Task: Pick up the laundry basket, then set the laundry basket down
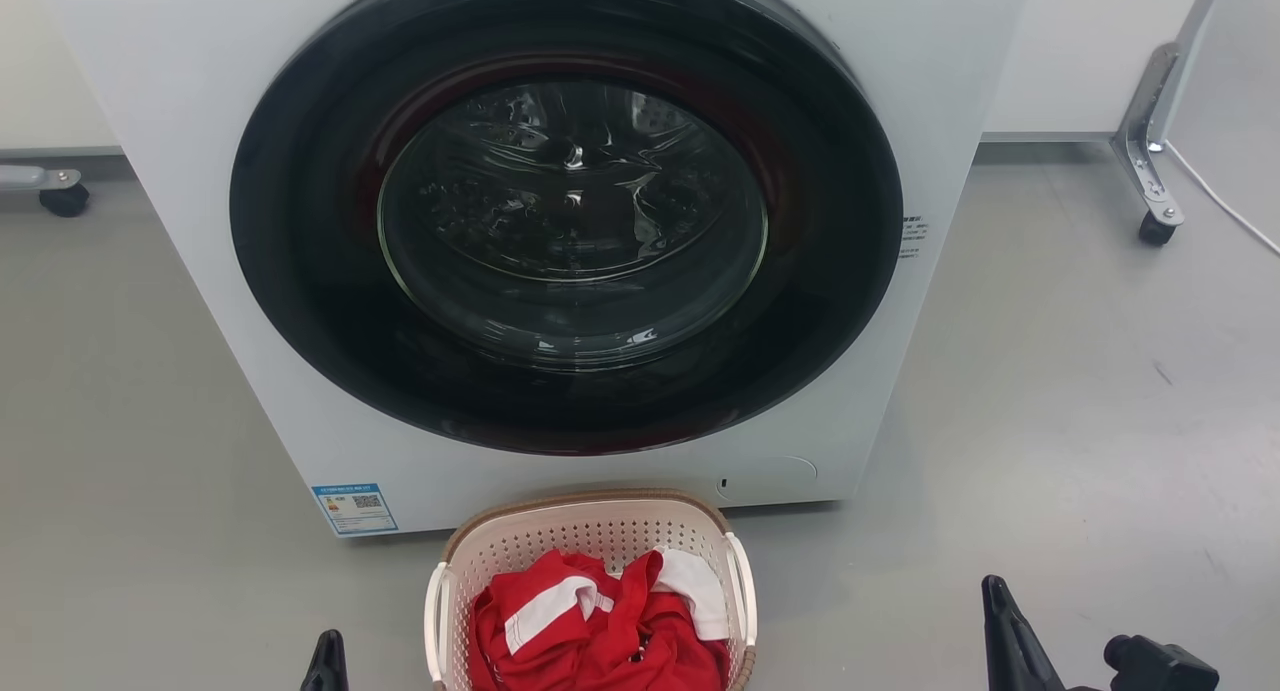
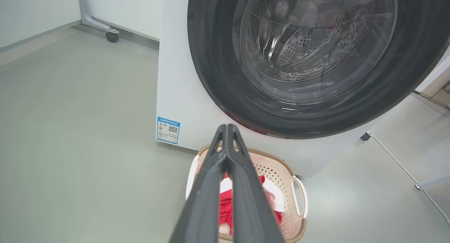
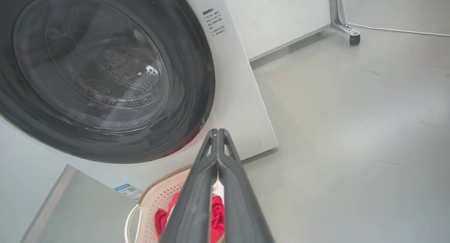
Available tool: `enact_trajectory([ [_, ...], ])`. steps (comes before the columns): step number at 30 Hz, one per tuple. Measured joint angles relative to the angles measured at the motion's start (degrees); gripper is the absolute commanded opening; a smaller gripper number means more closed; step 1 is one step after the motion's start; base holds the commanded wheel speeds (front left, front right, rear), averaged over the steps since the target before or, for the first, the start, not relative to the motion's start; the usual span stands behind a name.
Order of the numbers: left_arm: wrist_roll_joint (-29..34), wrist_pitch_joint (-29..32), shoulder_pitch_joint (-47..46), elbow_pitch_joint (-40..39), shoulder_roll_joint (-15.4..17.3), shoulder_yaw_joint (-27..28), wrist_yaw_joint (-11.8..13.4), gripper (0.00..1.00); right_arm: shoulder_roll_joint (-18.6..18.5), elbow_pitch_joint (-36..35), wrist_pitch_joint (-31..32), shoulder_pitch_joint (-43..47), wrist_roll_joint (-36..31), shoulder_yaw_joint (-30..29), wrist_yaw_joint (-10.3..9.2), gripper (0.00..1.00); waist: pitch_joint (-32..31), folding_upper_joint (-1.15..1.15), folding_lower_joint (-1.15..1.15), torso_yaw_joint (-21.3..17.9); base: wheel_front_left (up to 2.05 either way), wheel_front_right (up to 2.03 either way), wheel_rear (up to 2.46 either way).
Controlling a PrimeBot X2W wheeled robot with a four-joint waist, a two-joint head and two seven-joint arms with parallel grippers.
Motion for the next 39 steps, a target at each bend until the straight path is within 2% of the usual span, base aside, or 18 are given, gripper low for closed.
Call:
enact_trajectory([
  [39,-32.75,8.81,-7.22,4.05,-1.20,5.60,-5.98,0.00,1.23,2.83,8.77,-3.70,30.73,-10.67,5.59,0.00,0.55,0.00,0.00,0.06,0.00,0.00,0.00],
])
